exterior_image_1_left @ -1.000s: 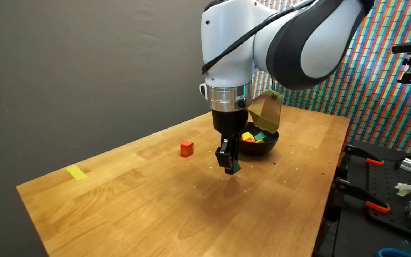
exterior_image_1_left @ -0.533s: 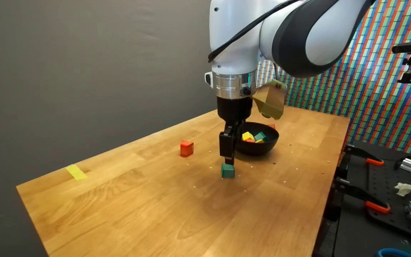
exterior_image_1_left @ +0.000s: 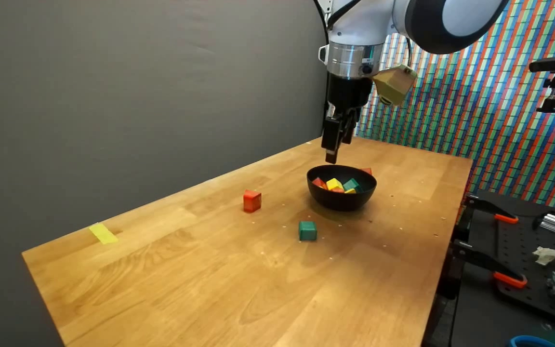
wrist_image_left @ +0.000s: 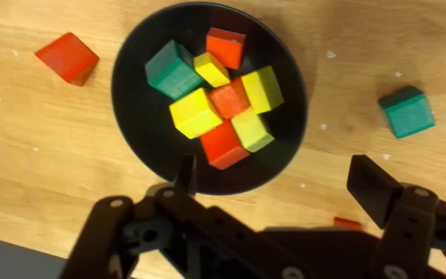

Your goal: Remove all the objects in the black bowl and put them on the table

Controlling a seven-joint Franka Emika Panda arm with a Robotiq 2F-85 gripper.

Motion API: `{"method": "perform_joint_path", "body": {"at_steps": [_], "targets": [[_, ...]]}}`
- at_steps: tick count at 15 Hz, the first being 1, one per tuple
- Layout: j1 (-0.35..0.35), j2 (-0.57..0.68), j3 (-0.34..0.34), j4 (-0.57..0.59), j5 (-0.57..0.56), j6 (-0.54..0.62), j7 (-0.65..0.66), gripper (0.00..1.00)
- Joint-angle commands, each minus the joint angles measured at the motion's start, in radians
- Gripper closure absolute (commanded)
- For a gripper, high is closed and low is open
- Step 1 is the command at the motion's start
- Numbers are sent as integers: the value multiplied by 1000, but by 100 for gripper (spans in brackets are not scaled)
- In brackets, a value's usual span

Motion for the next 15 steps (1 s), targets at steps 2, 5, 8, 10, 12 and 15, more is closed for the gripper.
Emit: {"method": "perform_joint_path", "body": {"at_steps": [2, 5, 8, 10, 12, 15], "targets": [[-118, 23, -28, -56, -27, 157, -32, 0], [-149, 99, -58, -39, -98, 251, -89, 0], [-181, 170, -64, -35, -149, 330, -239, 0], [-215, 219, -59, -34, -157, 378, -357, 0], [-247, 270, -51, -21, -165, 410, -472, 0], [-285, 332, -33, 11, -166, 454, -621, 0]]}}
